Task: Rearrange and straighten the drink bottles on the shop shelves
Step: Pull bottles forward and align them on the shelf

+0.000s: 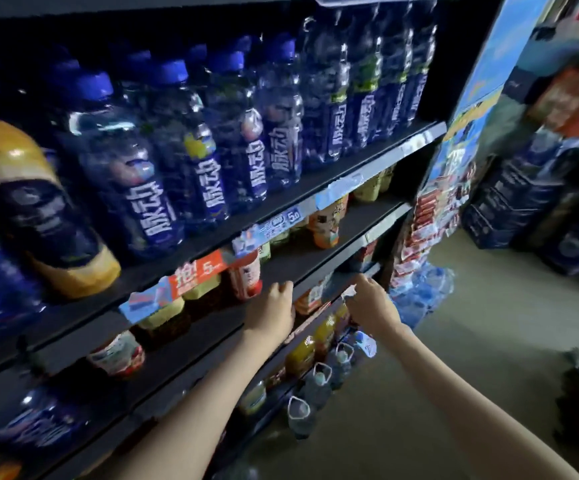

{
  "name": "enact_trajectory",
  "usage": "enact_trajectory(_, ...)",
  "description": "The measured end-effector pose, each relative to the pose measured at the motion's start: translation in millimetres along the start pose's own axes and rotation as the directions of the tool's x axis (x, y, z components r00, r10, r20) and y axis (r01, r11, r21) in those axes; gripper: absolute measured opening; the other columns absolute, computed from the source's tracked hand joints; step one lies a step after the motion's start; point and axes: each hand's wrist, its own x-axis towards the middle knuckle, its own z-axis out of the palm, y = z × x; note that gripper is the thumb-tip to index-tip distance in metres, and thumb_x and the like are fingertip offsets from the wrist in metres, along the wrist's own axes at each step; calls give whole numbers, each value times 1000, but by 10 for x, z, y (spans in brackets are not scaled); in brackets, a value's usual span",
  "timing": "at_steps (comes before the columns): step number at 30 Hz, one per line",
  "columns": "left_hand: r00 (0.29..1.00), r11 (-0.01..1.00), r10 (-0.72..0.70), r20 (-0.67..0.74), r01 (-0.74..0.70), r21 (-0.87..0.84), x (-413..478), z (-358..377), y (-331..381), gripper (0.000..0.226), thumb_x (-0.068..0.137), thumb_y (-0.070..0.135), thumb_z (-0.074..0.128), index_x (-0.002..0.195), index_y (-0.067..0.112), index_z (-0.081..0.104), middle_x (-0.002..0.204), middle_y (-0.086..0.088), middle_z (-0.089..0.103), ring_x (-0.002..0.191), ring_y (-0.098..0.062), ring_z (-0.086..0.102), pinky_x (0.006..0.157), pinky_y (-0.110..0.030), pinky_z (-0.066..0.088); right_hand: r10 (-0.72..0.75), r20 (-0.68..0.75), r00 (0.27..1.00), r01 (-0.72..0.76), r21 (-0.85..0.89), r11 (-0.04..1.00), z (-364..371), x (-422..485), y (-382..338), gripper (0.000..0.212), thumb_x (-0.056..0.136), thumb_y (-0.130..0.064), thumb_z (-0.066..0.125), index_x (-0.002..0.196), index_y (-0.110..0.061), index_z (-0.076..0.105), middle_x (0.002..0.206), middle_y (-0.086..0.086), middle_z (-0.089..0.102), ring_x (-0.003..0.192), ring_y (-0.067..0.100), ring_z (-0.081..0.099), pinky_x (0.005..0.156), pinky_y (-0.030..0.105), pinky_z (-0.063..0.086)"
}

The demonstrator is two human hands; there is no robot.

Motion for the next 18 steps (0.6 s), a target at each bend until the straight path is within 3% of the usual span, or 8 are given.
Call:
enact_trajectory(4,993,993,-117,-9,116,-38,554,244,292,37,95,16,47,131,16,39,125,-9,52,108,-30,57,77,-39,46,-44,65,997,40,64,997,26,759,391,20,82,-11,58,99,-8,49,107,13,58,96,34,56,70,36,42)
enact_trajectory(9,944,948,-317,-87,313,-56,1169,512,575,43,94,16,49,136,16,37,129,-9,50,114,-27,54,82,-37,48,-188,124,974,174,112,978,139,1616,590,48,87,-19,63,129,-7,43,125,14,51,116,32,49,82,31,39)
enact_trajectory(11,918,926,-378,-122,375,-51,1359,622,656,43,93,9,48,134,15,39,127,-8,52,112,-26,56,79,-35,48,-293,102,951,272,181,945,192,1894,551,51,84,-18,66,127,-6,42,124,13,50,118,30,46,84,28,35)
enact_trajectory(14,881,896,-444,-164,440,-61,1549,775,751,41,94,9,45,134,15,40,125,-8,52,111,-27,56,77,-37,48,-336,44,941,298,366,882,280,2198,400,64,77,-25,74,129,-7,41,122,12,53,113,27,50,89,34,43)
enact_trajectory(18,848,871,-487,-208,454,-188,1733,911,782,48,97,20,46,143,15,31,129,-11,51,113,-31,54,81,-41,47,-382,-39,924,346,515,784,302,2351,267,63,73,-19,78,124,-8,44,109,3,57,95,15,54,71,20,37)
